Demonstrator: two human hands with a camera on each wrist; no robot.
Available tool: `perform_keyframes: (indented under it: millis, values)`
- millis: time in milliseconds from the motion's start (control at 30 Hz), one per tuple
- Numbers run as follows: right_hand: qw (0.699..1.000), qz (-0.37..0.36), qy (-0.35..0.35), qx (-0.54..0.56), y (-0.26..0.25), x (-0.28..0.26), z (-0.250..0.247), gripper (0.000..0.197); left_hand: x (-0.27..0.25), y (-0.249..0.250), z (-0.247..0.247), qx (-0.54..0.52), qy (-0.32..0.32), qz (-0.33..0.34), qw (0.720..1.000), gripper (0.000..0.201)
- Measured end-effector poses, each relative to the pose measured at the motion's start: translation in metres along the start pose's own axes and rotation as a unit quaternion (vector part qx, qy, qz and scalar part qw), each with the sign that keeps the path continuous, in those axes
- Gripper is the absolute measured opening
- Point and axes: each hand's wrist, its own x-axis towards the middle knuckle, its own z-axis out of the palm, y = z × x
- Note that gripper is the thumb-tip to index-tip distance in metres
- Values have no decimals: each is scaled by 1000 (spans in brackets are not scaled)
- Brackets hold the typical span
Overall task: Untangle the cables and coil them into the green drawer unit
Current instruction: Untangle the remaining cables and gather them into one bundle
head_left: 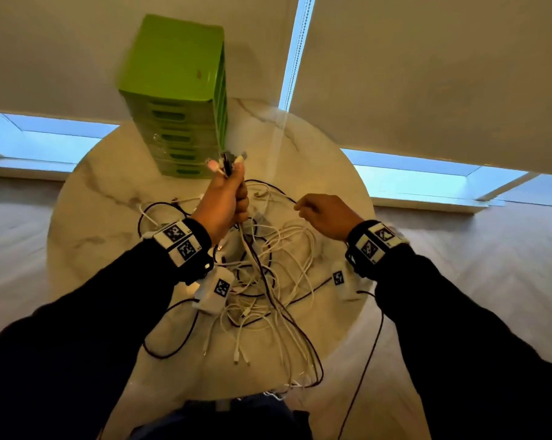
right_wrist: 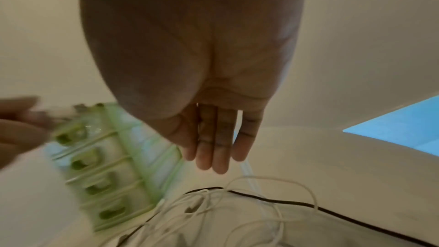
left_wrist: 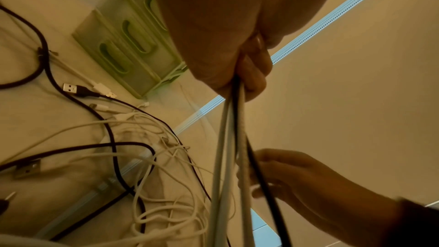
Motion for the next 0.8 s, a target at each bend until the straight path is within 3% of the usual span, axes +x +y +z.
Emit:
perform_keyframes:
  millis: [100,300,500,567,633,700,800]
  values:
    - [998,50,15,-38,20,59,4,30,2,-8,2,13,0,-5,1000,39]
    - [980,55,-83,-175,37,119,36,38,7,-21,-6,32,25,-16,999,38]
    - [976,54,-40,-208,47,126,45,28,6,-29,-15,46,56,-22,997,31]
    - [973,57,23,-222,46,124,29,26,5,-32,-15,46,53,-20,997,25]
    - [984,53,100,-138,37,122,7,20,5,-35,-14,20,69,-23,997,20]
    - [987,22,151,42,19,115,-19,13,8,-37,-11,-31,105,-32,993,21]
    - [959,-52,169,222,-23,85,-43,8,12,-39,-4,-92,136,-39,986,20]
